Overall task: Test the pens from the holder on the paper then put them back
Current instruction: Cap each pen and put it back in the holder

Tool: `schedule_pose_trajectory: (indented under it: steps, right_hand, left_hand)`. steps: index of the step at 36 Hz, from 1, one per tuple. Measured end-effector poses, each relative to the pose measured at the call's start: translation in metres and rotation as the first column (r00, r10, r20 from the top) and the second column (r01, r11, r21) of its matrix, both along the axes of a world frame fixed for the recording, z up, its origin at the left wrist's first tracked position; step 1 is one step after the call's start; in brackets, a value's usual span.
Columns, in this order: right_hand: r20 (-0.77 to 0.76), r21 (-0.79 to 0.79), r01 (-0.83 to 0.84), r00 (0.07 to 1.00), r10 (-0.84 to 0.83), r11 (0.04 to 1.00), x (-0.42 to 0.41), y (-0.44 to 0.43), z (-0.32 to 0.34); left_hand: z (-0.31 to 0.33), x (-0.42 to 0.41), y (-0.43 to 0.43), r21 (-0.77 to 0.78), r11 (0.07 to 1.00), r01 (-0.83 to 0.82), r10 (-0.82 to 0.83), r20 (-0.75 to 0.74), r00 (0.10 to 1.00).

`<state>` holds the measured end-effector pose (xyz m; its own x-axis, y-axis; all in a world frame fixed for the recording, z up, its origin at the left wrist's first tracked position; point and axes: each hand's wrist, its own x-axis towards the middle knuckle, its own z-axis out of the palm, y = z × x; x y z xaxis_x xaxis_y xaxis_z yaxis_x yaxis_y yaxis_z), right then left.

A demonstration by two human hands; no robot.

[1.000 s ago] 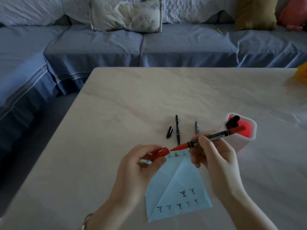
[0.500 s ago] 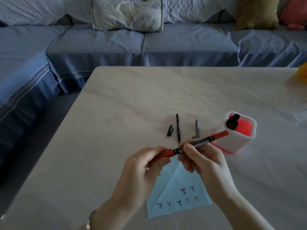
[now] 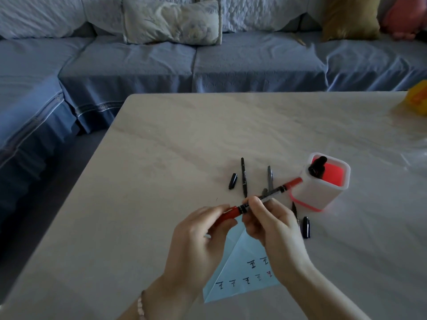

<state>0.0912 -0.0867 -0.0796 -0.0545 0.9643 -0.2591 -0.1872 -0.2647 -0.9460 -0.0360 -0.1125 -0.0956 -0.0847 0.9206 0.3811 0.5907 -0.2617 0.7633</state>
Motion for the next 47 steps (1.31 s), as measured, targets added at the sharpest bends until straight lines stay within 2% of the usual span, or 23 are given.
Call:
schedule_pose_trajectory:
  steps: [3, 7, 9, 12, 15, 17, 20, 21, 23, 28, 30, 33, 35, 40, 43, 47]
  right_hand:
    - [0.173, 0.005, -0.067, 0.983, 0.065, 0.998, 0.003, 0.008, -0.006]
    - [0.331, 0.001, -0.148, 0.933, 0.139, 0.989, 0.018, 0.017, -0.006]
    - [0.400, 0.026, -0.186, 0.903, 0.161, 0.982, 0.034, 0.023, -0.002]
    - [0.503, 0.117, -0.115, 0.863, 0.041, 0.986, 0.069, 0.039, 0.009]
    - [0.668, 0.243, -0.030, 0.730, -0.145, 0.970, 0.109, 0.055, 0.022]
    - [0.768, 0.334, -0.015, 0.584, -0.263, 0.942, 0.131, 0.060, 0.032]
    - [0.812, 0.484, 0.027, 0.358, -0.461, 0.875, 0.156, 0.060, 0.046]
    - [0.817, 0.501, 0.041, 0.307, -0.488, 0.865, 0.161, 0.060, 0.048]
    - [0.837, 0.480, 0.068, 0.265, -0.479, 0.875, 0.167, 0.063, 0.048]
    - [0.915, 0.285, -0.001, 0.298, -0.272, 0.959, 0.161, 0.079, 0.033]
    - [0.946, 0.208, -0.035, 0.262, -0.192, 0.978, 0.156, 0.088, 0.019]
    - [0.986, 0.085, -0.106, 0.155, -0.068, 0.991, 0.151, 0.101, -0.003]
    - [0.985, 0.043, -0.126, 0.172, -0.021, 0.991, 0.149, 0.106, -0.013]
    - [0.971, 0.062, -0.122, 0.238, -0.032, 0.991, 0.149, 0.093, -0.007]
    - [0.955, 0.184, -0.112, 0.254, -0.151, 0.976, 0.143, 0.075, 0.008]
    - [0.913, 0.294, -0.208, 0.349, -0.210, 0.933, 0.123, 0.059, 0.018]
  left_hand:
    - [0.003, 0.013, 0.003, -0.171, 0.985, 0.009, 0.014, 0.138, 0.990]
    - [0.006, 0.019, 0.014, -0.269, 0.960, 0.074, -0.034, 0.150, 0.988]
    - [-0.002, 0.018, 0.019, -0.357, 0.928, 0.106, -0.082, 0.081, 0.993]
    - [-0.017, 0.015, 0.029, -0.429, 0.899, 0.084, -0.120, -0.057, 0.991]
    - [-0.029, 0.011, 0.044, -0.463, 0.886, 0.029, -0.130, -0.189, 0.973]
    - [-0.034, 0.009, 0.056, -0.468, 0.884, -0.011, -0.118, -0.245, 0.962]
    - [-0.041, 0.010, 0.076, -0.485, 0.872, -0.066, -0.073, -0.261, 0.963]
    - [-0.043, 0.011, 0.082, -0.496, 0.864, -0.084, -0.060, -0.268, 0.962]
    - [-0.048, 0.014, 0.093, -0.505, 0.856, -0.114, -0.042, -0.286, 0.957]
    - [-0.055, 0.021, 0.112, -0.469, 0.866, -0.173, -0.004, -0.352, 0.936]
    - [-0.059, 0.021, 0.117, -0.459, 0.868, -0.190, 0.014, -0.360, 0.933]
    - [-0.064, 0.018, 0.125, -0.504, 0.833, -0.230, 0.041, -0.357, 0.933]
    - [-0.069, 0.017, 0.130, -0.510, 0.820, -0.258, 0.051, -0.384, 0.922]
    - [-0.075, 0.021, 0.144, -0.526, 0.802, -0.283, 0.096, -0.354, 0.930]
    - [-0.077, 0.026, 0.151, -0.531, 0.794, -0.296, 0.098, -0.369, 0.924]
    - [-0.084, 0.029, 0.152, -0.547, 0.793, -0.269, 0.072, -0.355, 0.932]
